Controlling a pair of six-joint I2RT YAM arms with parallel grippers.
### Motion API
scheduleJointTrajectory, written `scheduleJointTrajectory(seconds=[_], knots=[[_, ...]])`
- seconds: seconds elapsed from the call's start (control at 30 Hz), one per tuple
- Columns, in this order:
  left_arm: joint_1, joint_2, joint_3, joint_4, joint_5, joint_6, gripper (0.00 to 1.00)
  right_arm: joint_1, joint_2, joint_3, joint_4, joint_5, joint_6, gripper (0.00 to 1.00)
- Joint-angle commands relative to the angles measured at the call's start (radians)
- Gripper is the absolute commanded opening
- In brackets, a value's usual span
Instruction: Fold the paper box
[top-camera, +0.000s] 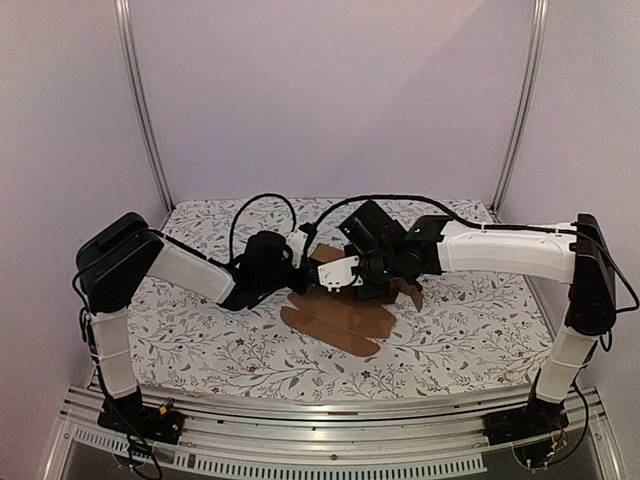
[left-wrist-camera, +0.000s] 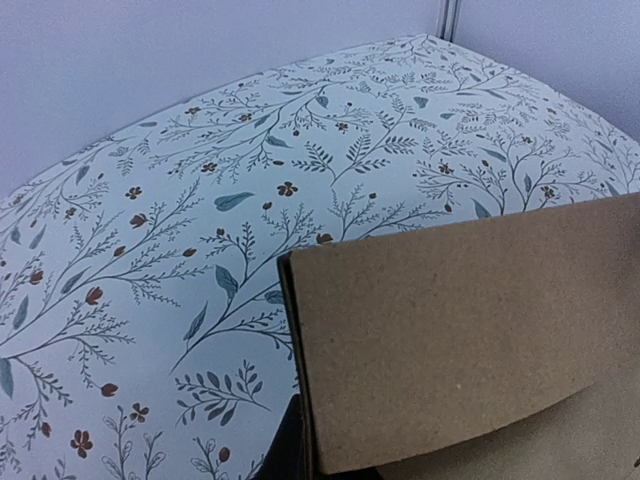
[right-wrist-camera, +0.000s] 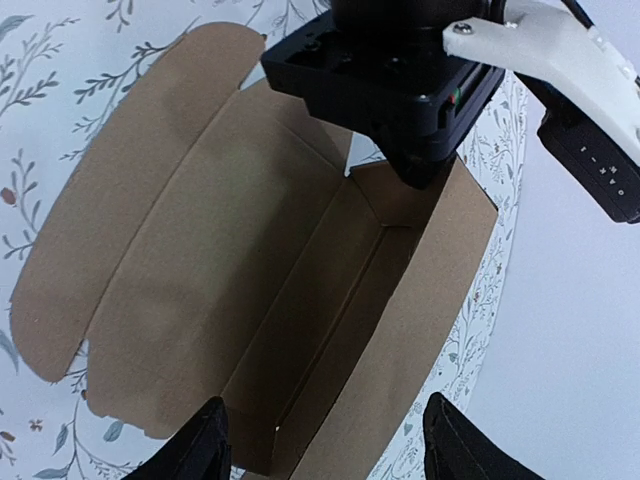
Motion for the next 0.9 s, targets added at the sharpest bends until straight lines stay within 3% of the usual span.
scheduleJointTrajectory(seconds=[0.0,0.2,0.5,0.87], knots=[[0.012,0.024,0.059,-0.11,0.063,0.051,0.05,0.004,-0.078,0.124,-0.409,-0.2,0.165,0.65],[0.012,-0.007,0.063,-0.192,0.165,0.097,0.06,-0.158,-0.116,0.299,-0.614,-0.509,0.294,0.68],[0.009,0.027,0.108,-0.218,0.266,0.099,0.11,-0.463,0.002,0.223,-0.495,-0.799,0.437,0.68],[0.002,0.063,0.12,-0.25,0.27,0.119,0.17,-0.495,0.248,0.175,-0.352,-1.06,0.618,0.63]])
